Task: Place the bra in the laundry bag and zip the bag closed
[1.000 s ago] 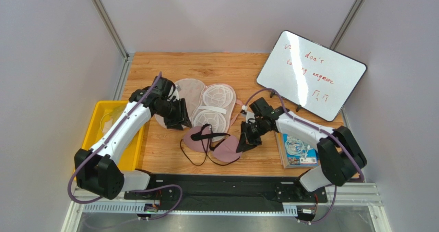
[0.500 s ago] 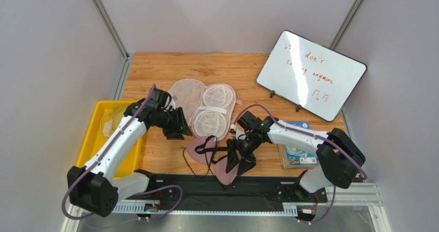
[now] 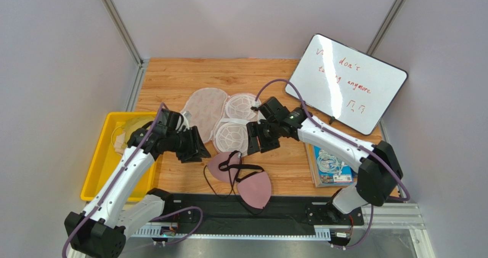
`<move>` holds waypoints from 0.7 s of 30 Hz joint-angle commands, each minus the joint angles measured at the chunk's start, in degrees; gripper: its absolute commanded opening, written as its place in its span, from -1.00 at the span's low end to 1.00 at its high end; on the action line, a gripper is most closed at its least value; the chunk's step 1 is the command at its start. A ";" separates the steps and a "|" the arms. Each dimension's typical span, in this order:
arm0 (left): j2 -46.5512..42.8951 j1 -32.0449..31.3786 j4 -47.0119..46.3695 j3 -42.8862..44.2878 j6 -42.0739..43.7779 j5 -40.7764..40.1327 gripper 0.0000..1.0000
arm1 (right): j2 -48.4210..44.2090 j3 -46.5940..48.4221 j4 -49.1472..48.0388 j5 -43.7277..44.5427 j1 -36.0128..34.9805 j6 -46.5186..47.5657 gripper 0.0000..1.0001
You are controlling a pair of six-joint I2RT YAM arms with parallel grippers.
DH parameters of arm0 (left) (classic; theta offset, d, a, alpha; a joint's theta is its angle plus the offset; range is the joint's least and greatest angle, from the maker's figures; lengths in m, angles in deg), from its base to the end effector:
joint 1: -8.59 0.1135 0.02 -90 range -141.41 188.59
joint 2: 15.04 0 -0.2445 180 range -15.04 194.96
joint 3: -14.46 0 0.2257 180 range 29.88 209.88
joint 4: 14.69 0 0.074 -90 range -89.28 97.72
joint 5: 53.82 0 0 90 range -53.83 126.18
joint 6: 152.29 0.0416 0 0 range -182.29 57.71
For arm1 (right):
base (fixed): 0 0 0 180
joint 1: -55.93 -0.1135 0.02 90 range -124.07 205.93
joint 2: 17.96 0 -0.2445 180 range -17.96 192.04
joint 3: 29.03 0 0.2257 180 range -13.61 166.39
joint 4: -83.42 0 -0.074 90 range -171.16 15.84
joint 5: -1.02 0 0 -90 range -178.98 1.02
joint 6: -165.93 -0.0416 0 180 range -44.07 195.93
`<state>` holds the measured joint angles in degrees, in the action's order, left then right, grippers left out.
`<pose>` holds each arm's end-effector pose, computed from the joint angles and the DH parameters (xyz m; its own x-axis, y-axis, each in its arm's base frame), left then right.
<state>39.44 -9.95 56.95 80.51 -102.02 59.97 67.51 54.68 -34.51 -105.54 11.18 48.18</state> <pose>0.1416 -0.0652 0.2606 -0.9398 -0.3017 -0.1603 -0.1547 0.7941 -0.5878 0.1880 0.2031 0.2481 -0.9198 -0.2834 -0.2712 -0.3794 0.8183 0.4317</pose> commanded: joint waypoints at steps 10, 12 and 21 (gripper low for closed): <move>-5.52 0.26 3.98 0.17 -2.73 1.78 0.04 | 12.08 -7.30 -31.44 -6.82 0.02 -4.51 -0.08; -5.70 0.26 4.94 0.43 -2.38 1.35 0.04 | 13.66 -7.47 -32.59 -8.48 -0.25 -4.51 -0.08; -5.61 0.26 6.44 0.34 -0.62 0.99 0.04 | 18.15 -6.42 -34.53 -9.28 -2.00 -5.74 -0.27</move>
<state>34.41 -9.95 62.02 79.74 -103.09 60.51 84.69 47.18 -65.24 -113.82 10.02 43.24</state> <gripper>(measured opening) 0.520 0.370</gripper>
